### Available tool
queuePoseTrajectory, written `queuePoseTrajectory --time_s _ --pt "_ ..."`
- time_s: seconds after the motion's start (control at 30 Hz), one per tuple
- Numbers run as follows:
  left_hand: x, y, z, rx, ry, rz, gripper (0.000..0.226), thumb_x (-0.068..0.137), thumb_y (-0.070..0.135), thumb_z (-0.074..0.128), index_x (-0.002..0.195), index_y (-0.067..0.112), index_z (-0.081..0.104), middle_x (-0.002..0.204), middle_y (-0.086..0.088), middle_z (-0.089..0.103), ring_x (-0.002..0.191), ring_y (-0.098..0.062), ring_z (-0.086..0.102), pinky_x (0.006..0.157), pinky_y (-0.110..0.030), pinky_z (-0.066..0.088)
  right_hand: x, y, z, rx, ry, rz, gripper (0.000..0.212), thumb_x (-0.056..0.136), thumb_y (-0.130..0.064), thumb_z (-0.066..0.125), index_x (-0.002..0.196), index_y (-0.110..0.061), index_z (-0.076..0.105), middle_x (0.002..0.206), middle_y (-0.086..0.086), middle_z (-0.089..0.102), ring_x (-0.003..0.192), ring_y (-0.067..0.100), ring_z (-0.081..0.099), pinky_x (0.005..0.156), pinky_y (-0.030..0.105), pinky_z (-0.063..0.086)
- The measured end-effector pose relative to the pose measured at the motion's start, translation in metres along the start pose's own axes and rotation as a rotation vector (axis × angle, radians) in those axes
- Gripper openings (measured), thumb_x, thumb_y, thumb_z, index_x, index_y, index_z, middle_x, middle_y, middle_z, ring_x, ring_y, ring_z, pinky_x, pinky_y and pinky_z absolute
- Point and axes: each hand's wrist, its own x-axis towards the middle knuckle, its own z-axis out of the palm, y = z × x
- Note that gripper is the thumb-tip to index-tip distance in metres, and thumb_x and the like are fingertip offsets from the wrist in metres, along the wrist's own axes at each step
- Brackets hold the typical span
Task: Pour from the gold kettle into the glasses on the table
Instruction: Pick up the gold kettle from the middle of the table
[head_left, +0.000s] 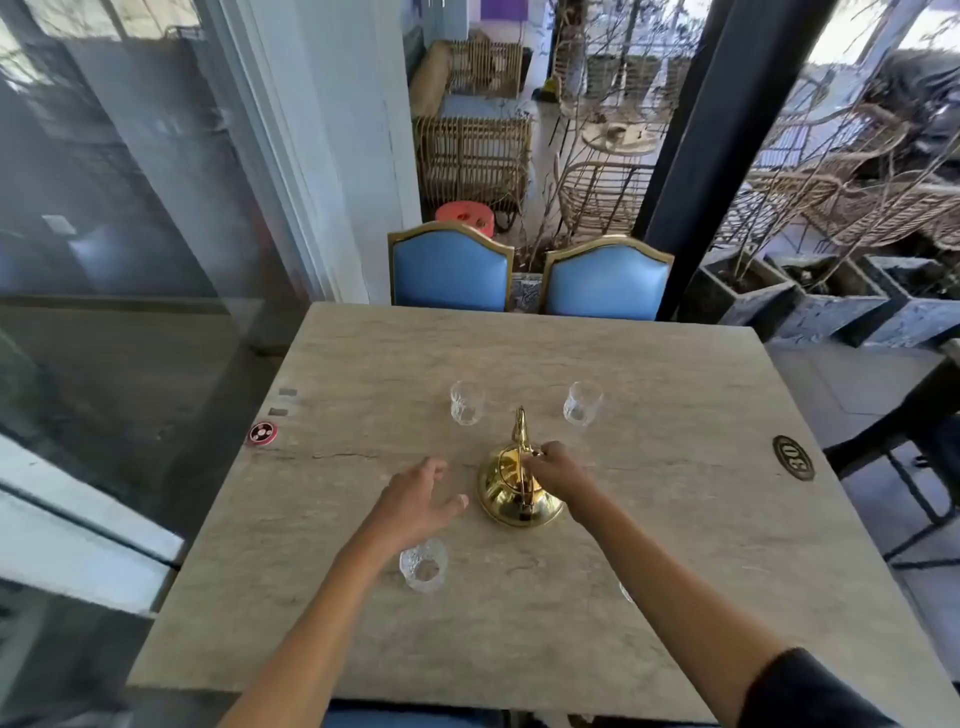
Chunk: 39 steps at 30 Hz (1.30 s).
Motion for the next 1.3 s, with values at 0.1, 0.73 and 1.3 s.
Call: queuePoseTrajectory --time_s 0.1,0.73,1.3 --pt "0.003 0.005 0.007 -0.018 0.002 -0.048 0.07 0.097 0.041 0.074 0.153 0.008 0.049 0.154 -0.009 0.058 0.139 -0.023 0.058 0.113 -0.036 0.047 0.026 0.009 0.004 0.007 -0.007 0.001 0.032 0.087 -0.031 0.059 0.109 -0.01 0.053 0.109 0.015 0.065 0.101 0.03 0.064 0.09 0.049 0.053" --pt "0.006 0.015 0.047 -0.324 -0.006 -0.198 0.051 0.098 0.032 0.073 0.144 0.014 0.061 0.144 -0.006 0.065 0.126 -0.018 0.065 0.094 -0.023 0.052 0.05 -0.002 0.01 0.251 -0.109 0.061 0.02 0.099 -0.01 0.041 0.111 -0.002 0.054 0.082 0.003 0.054 0.07 0.015 0.052 0.06 0.03 0.046" --pt "-0.021 -0.01 0.099 -0.634 -0.055 -0.261 0.064 0.105 0.048 0.058 0.154 0.009 0.044 0.154 -0.009 0.056 0.137 -0.022 0.056 0.1 -0.027 0.046 -0.064 -0.012 -0.018 -0.161 -0.056 -0.156 0.033 0.098 -0.029 0.055 0.082 -0.003 0.068 0.064 0.008 0.058 0.06 0.021 0.055 0.061 0.037 0.045"
